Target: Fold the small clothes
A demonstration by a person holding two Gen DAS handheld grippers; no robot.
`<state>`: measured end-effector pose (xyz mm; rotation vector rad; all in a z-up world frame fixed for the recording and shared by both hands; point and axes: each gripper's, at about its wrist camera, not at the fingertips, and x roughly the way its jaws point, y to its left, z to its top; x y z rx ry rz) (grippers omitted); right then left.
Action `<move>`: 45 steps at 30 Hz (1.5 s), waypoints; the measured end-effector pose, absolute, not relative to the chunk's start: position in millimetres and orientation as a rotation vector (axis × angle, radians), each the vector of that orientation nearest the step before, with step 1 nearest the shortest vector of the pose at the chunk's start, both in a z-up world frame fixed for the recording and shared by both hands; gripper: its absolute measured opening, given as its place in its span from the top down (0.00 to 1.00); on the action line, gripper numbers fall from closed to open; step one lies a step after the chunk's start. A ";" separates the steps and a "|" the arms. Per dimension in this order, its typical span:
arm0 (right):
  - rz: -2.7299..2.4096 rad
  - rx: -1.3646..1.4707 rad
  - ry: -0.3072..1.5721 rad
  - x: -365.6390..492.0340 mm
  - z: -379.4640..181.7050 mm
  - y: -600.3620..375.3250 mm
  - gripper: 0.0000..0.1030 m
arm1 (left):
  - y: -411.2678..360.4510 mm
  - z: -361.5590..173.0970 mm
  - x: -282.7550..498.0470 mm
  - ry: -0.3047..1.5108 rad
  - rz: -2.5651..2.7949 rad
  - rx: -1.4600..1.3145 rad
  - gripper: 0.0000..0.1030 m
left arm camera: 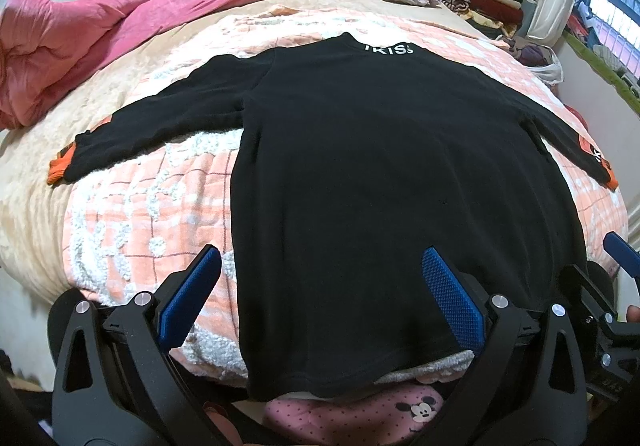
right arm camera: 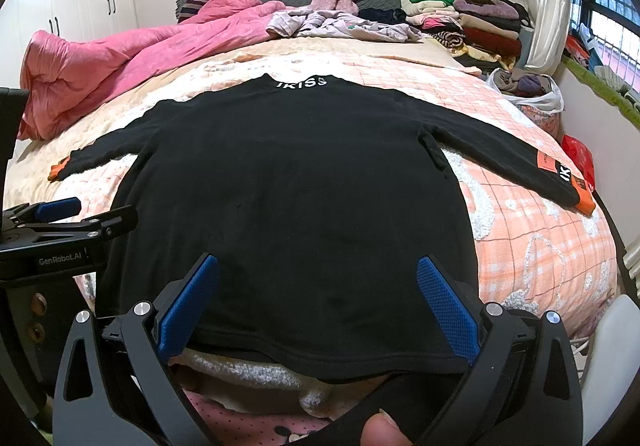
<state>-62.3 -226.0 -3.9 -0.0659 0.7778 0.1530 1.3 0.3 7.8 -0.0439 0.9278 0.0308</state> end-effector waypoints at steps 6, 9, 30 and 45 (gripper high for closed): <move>0.153 -0.064 0.773 -61.2 -2.6 -228.2 0.04 | -1.7 9.0 5.0 0.924 0.027 -0.034 0.08; 0.152 -0.059 0.773 -58.7 -1.7 -229.9 0.04 | -4.5 8.9 8.0 0.921 0.025 -0.023 0.08; 0.051 -0.006 0.783 0.4 7.0 -273.2 0.04 | -36.0 8.2 56.8 0.920 -0.008 0.027 0.08; -0.026 0.004 0.744 65.3 19.9 -290.1 0.04 | -50.3 17.9 101.3 0.907 -0.017 0.005 0.08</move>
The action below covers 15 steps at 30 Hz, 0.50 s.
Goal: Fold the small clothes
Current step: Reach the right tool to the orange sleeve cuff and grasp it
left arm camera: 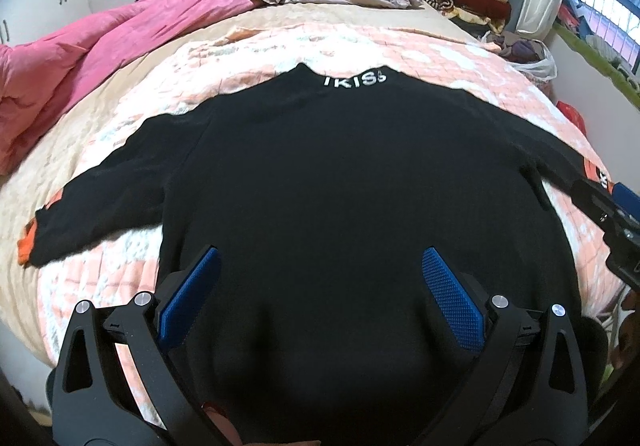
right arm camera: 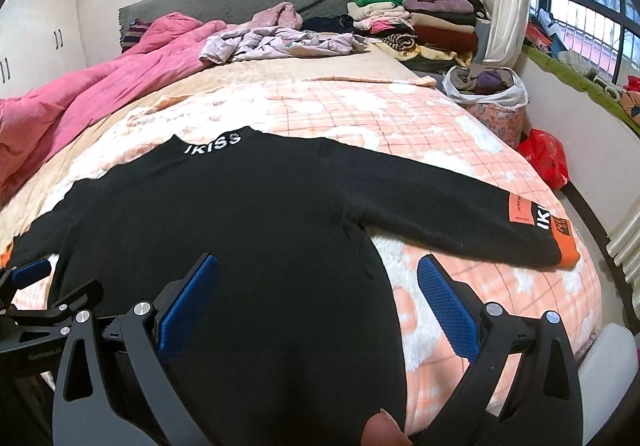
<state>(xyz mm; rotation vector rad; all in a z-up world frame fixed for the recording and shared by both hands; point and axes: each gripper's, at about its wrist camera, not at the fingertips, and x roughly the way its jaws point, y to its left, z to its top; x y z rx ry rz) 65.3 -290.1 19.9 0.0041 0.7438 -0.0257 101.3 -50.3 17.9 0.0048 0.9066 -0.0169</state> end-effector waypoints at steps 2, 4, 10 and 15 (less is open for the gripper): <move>-0.034 0.009 0.746 72.2 19.6 -291.0 0.04 | -52.3 19.4 108.8 0.906 -0.017 0.003 0.08; -0.042 0.017 0.749 78.9 19.4 -293.1 0.04 | -53.0 21.1 117.3 0.900 -0.011 -0.002 0.08; -0.059 0.066 0.749 108.3 26.5 -297.1 0.04 | -57.1 25.7 143.8 0.899 0.001 -0.004 0.08; -0.113 0.114 0.732 137.9 35.6 -307.9 0.04 | -58.0 33.4 167.8 0.895 -0.002 -0.020 0.08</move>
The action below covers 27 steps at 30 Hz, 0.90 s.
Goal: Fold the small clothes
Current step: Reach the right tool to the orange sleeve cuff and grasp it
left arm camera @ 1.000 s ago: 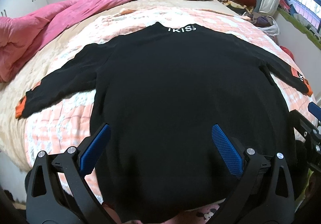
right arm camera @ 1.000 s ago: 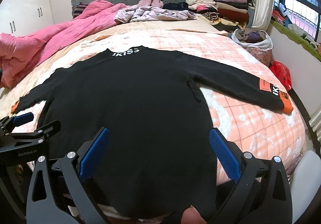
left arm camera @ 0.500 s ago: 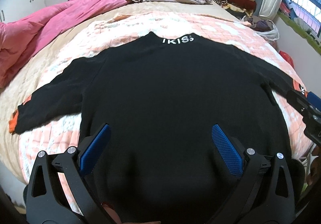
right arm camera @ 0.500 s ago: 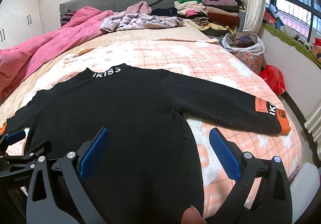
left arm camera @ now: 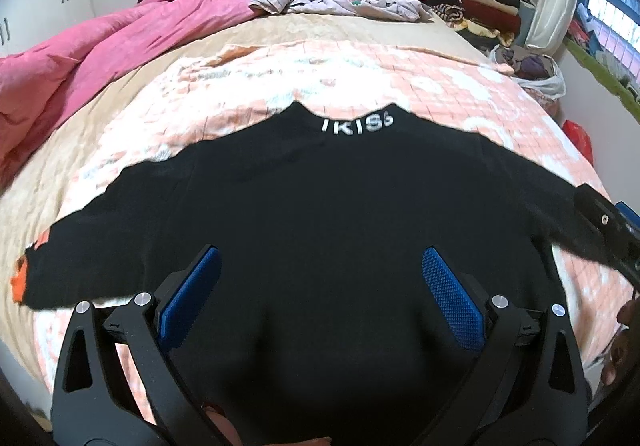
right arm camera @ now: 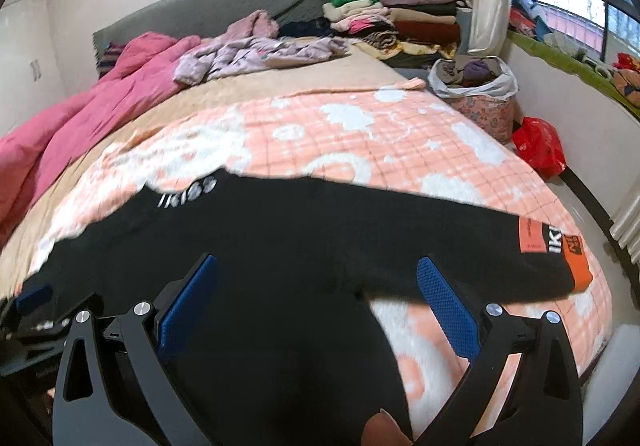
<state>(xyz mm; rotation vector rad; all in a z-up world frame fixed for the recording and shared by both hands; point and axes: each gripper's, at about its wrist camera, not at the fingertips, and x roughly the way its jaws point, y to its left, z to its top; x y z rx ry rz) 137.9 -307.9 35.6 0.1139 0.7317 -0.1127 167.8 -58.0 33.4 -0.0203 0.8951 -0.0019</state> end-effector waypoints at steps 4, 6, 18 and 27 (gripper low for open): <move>-0.140 0.166 0.736 161.4 37.6 -317.9 0.04 | -60.6 38.2 184.8 0.893 -0.006 -0.015 0.08; -0.175 0.167 0.735 171.6 36.2 -323.3 0.04 | -61.6 39.1 193.6 0.889 -0.004 -0.016 0.08; -0.356 0.242 0.735 173.5 8.0 -397.3 0.04 | -70.4 17.1 228.9 0.895 -0.003 -0.038 0.08; -0.553 0.379 0.718 151.9 -10.7 -474.0 0.04 | -95.7 1.0 241.6 0.895 -0.043 -0.024 0.08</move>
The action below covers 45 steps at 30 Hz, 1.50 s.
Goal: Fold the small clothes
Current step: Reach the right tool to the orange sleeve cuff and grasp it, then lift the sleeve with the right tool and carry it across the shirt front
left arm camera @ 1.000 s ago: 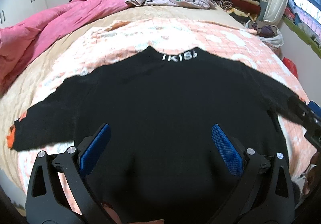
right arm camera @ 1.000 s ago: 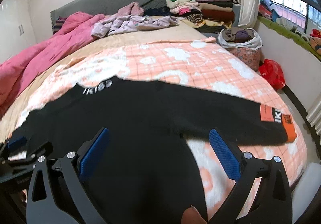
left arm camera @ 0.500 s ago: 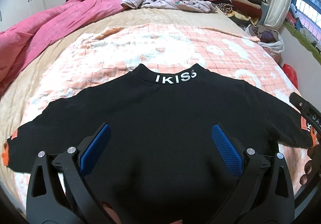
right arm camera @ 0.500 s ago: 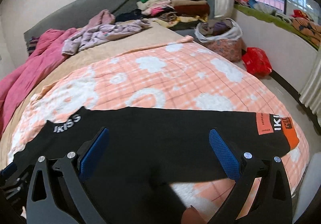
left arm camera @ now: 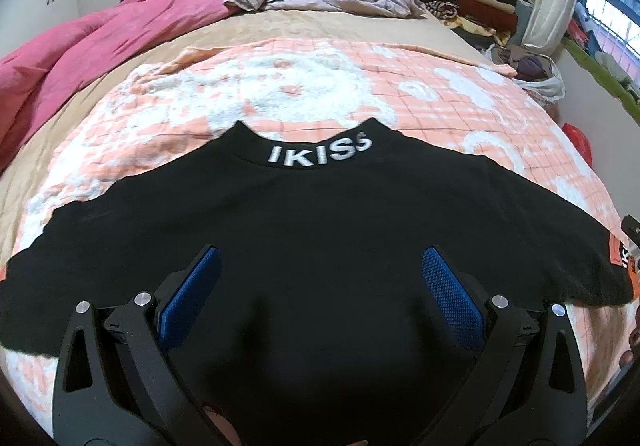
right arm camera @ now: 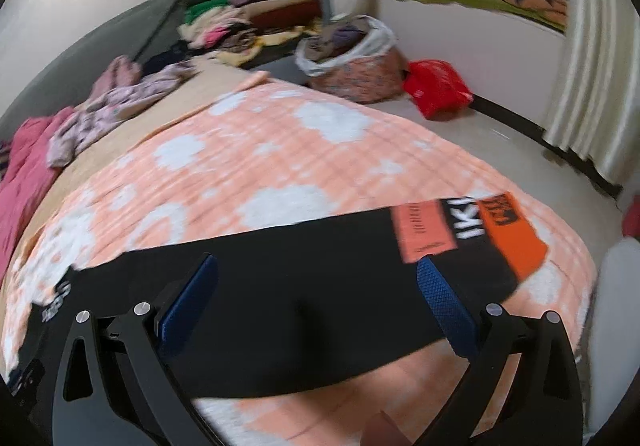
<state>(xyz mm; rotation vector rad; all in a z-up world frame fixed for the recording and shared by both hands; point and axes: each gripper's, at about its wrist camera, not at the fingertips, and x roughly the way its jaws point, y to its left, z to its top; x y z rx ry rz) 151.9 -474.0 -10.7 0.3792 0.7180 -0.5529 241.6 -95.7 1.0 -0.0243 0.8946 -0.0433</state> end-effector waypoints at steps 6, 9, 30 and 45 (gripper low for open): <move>-0.720 0.509 0.687 129.1 -21.7 -517.3 0.04 | -116.4 -5.1 243.4 0.900 -0.073 -0.010 0.08; -0.783 0.572 0.671 117.2 -27.0 -532.6 0.04 | -124.0 -6.8 242.7 0.904 -0.085 0.006 0.08; -0.670 0.930 0.574 101.5 -72.5 -594.4 0.13 | -104.0 -19.4 226.9 0.904 -0.058 -0.045 0.08; -0.289 0.721 0.414 117.5 6.3 -527.5 0.87 | -67.3 4.0 205.3 0.860 -0.010 -0.137 0.08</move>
